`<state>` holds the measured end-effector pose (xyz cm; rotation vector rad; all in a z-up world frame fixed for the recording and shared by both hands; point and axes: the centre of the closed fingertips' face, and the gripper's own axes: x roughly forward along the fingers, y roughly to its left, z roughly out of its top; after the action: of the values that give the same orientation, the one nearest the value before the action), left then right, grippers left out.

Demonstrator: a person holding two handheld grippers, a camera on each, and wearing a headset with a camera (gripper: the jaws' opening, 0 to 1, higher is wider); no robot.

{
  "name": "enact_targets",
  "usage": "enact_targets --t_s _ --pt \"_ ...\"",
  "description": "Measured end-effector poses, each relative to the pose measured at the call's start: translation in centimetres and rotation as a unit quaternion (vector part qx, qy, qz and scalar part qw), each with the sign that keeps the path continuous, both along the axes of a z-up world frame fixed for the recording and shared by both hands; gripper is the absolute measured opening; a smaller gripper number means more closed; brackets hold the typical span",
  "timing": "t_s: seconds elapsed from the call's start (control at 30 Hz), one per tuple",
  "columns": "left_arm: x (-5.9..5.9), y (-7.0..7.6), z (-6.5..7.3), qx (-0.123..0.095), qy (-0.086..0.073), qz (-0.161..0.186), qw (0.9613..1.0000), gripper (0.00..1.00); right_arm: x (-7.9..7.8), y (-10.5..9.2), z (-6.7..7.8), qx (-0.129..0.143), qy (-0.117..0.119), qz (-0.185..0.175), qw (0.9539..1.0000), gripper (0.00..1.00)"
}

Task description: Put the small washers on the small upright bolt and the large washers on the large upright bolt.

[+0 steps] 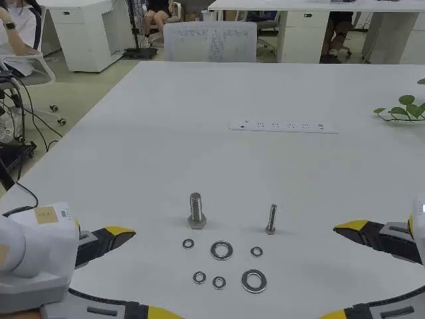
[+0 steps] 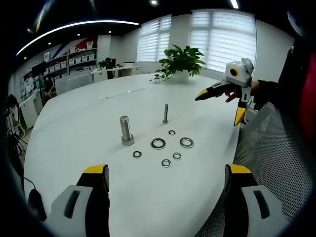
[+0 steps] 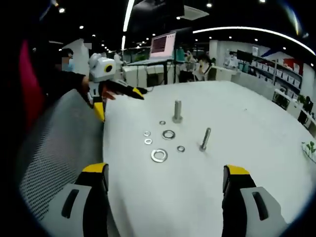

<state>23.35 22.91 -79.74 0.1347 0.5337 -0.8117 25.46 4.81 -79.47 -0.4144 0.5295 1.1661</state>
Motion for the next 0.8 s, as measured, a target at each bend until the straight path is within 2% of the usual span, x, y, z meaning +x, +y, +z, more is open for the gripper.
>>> enact_targets --t_s 0.4,0.8 --pt "-0.54 -0.36 0.59 -0.008 -0.006 0.004 0.9999 0.96 -0.11 -0.11 0.04 -0.017 -0.005 0.009 0.9998 0.92" --pt "-0.67 -0.54 0.77 -0.004 -0.007 0.002 1.0000 0.96 -0.50 -0.39 0.00 -0.014 -0.003 0.006 0.9999 0.91"
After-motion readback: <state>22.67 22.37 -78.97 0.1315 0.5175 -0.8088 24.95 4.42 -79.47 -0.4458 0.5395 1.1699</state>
